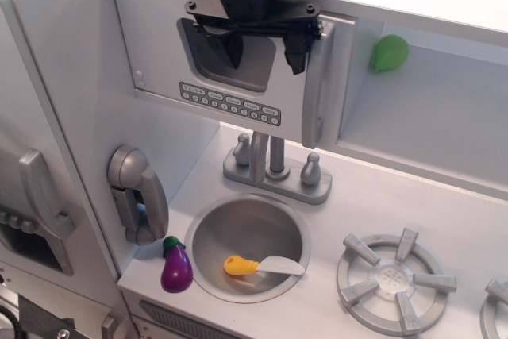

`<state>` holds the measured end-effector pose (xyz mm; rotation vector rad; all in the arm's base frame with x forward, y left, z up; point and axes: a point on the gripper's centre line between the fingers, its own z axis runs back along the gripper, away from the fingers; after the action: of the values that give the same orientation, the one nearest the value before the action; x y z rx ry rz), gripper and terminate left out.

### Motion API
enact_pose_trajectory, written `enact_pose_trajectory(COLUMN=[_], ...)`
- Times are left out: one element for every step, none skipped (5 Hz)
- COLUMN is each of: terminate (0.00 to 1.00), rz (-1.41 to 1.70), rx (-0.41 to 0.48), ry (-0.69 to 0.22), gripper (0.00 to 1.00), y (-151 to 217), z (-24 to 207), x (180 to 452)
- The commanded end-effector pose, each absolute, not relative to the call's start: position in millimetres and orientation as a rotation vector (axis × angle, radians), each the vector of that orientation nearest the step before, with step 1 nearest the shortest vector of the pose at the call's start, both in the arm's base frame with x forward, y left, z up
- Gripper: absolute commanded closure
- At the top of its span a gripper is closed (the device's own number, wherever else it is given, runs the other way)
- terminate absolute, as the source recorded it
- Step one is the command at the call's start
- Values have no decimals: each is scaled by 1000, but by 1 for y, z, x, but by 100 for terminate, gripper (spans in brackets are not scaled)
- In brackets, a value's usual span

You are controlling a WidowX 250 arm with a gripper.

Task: Close microwave

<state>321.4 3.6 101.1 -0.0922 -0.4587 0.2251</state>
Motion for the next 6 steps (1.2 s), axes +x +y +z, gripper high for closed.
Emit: enact_pose_trajectory(terminate=[0, 0, 0, 0, 0, 0], rz=[246, 235, 171, 112, 103, 103], rx=[-34, 19, 11, -8, 2, 2], ry=[-213, -22, 46, 47, 26, 26], gripper=[0, 0, 0, 0, 0, 0], y=[17, 28, 37, 50, 56, 56], z=[111, 113, 120, 120, 113, 113], x=[288, 250, 220, 204, 205, 205])
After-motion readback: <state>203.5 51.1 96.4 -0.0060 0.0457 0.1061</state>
